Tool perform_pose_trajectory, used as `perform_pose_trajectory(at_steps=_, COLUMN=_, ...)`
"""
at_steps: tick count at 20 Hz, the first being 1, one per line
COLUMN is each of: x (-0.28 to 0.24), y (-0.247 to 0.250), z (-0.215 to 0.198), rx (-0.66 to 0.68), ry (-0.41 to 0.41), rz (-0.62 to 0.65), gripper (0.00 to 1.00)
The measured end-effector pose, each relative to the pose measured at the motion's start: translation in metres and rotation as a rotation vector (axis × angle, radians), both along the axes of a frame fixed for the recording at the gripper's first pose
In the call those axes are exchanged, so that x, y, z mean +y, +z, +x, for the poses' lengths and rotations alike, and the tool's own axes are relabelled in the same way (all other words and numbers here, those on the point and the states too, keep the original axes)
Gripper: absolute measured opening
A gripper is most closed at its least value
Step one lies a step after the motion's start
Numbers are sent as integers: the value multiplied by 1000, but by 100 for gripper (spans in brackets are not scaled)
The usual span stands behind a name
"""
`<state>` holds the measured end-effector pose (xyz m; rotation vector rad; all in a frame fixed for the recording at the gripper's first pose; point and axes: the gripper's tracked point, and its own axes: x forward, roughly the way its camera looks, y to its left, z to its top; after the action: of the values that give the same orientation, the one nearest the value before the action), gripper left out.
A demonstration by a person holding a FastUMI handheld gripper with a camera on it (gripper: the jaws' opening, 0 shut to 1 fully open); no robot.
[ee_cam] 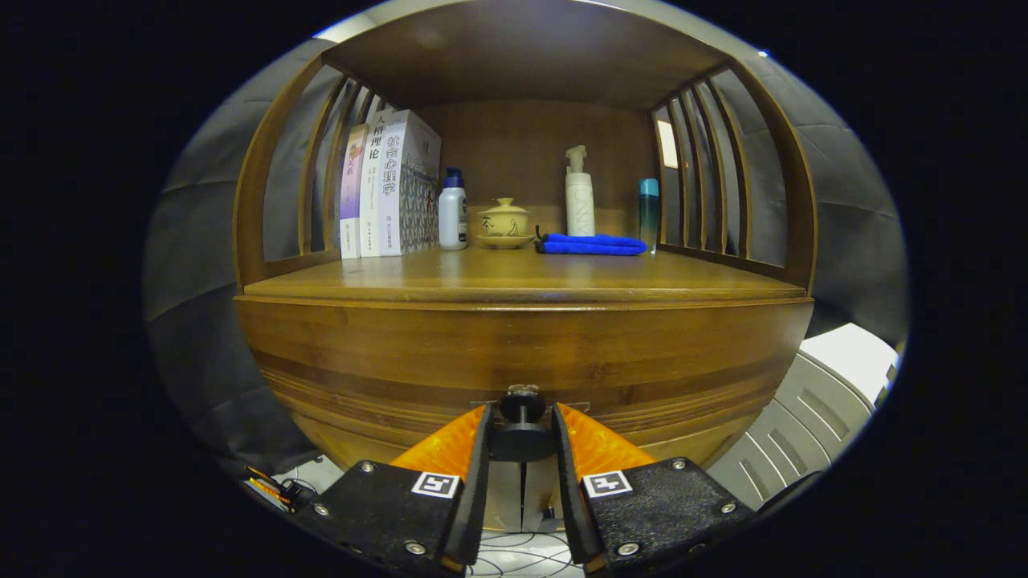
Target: Pull open the drawer, take out the items inside it, and place them on the countertop above the cabinet.
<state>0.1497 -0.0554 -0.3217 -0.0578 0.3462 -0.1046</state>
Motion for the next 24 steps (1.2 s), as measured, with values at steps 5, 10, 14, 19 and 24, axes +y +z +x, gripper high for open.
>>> perform_pose_trajectory(at_steps=5, x=0, y=-2, z=2, rx=-32, ry=25, rz=-3, gripper=34)
perform_pose_trajectory(at_steps=10, x=0, y=-1, z=-6, rx=-24, ry=11, rz=-8, gripper=34)
perform_pose_trajectory(at_steps=14, x=-1, y=1, z=-34, rx=-24, ry=6, rz=-4, gripper=34)
perform_pose_trajectory(at_steps=19, x=2, y=4, z=-62, rx=-7, ry=3, rz=37, gripper=34)
perform_pose_trajectory(at_steps=24, x=6, y=5, z=-97, rx=-25, ry=3, rz=25, gripper=34)
